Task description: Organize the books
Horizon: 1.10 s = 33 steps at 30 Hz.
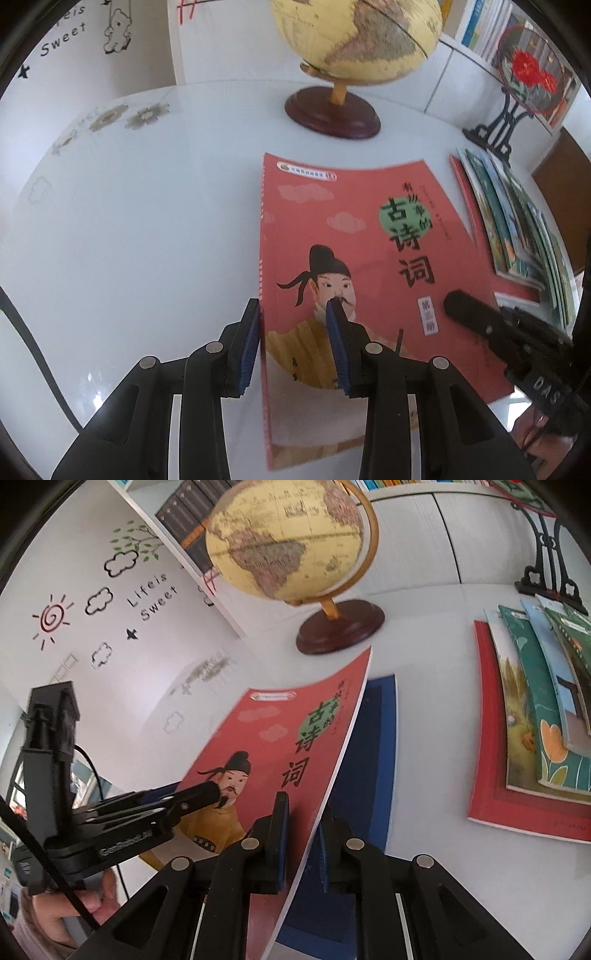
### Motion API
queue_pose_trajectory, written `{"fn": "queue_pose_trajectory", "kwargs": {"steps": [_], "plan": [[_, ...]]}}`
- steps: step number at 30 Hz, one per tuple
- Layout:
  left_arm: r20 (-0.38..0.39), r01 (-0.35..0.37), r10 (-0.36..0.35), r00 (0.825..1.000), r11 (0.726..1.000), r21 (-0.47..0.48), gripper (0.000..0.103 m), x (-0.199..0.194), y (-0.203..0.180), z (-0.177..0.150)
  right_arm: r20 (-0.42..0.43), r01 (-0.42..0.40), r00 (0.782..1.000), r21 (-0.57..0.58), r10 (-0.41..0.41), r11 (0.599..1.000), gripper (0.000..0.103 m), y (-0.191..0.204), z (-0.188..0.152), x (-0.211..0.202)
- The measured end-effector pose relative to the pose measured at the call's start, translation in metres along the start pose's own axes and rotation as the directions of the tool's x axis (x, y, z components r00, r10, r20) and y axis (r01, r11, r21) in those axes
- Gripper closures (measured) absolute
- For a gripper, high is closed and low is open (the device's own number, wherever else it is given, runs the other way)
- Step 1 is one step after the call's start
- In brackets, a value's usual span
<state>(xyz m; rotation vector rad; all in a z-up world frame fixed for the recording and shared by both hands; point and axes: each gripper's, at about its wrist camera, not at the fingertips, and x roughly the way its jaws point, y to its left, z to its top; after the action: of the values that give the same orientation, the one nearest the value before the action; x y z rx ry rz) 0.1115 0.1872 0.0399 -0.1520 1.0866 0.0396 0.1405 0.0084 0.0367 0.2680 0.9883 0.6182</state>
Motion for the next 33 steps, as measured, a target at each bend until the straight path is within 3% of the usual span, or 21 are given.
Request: {"fn": "queue_pose_trajectory", "kwargs": {"steps": [4,8,13,14,16,18,24,33], "plan": [[-0.009,0.028,-0.028,1.0,0.999,0.04,0.073,0.004,-0.008,-0.004,-0.006,0.009,1.0,0.001,-0.009,1.0,0.089,-0.004,-0.006,-0.002],[-0.006,0.01,-0.01,1.0,0.995,0.098,0.073,0.004,-0.025,-0.003,-0.016,0.021,1.0,0.001,-0.021,1.0,0.087,-0.003,-0.01,0.001],[-0.016,0.001,0.001,1.0,0.993,0.119,0.07,0.003,-0.032,-0.003,-0.029,0.104,0.994,0.045,-0.103,0.993,0.076,-0.01,-0.013,0.003],[-0.02,0.0,0.002,1.0,0.993,0.121,0.07,0.003,-0.033,-0.003,-0.025,0.1,0.995,0.047,-0.099,0.994,0.073,-0.011,-0.013,0.001],[-0.029,0.002,0.001,1.0,0.993,0.121,0.068,0.003,-0.034,-0.003,-0.028,0.109,0.994,0.053,-0.108,0.993,0.049,-0.014,-0.013,-0.003],[-0.038,0.001,0.004,0.999,0.994,0.113,0.061,0.003,-0.035,-0.001,-0.022,0.125,0.992,0.057,-0.124,0.99,0.049,-0.017,-0.012,-0.009],[-0.043,0.019,-0.016,0.999,0.997,0.076,0.061,0.001,-0.048,0.006,0.015,0.086,0.996,0.128,-0.089,0.988,0.049,-0.037,-0.008,-0.034],[-0.027,0.063,-0.061,0.998,0.993,0.103,0.061,0.001,-0.105,0.021,0.113,0.117,0.984,0.162,-0.137,0.98,0.049,-0.083,0.001,-0.089]]}}
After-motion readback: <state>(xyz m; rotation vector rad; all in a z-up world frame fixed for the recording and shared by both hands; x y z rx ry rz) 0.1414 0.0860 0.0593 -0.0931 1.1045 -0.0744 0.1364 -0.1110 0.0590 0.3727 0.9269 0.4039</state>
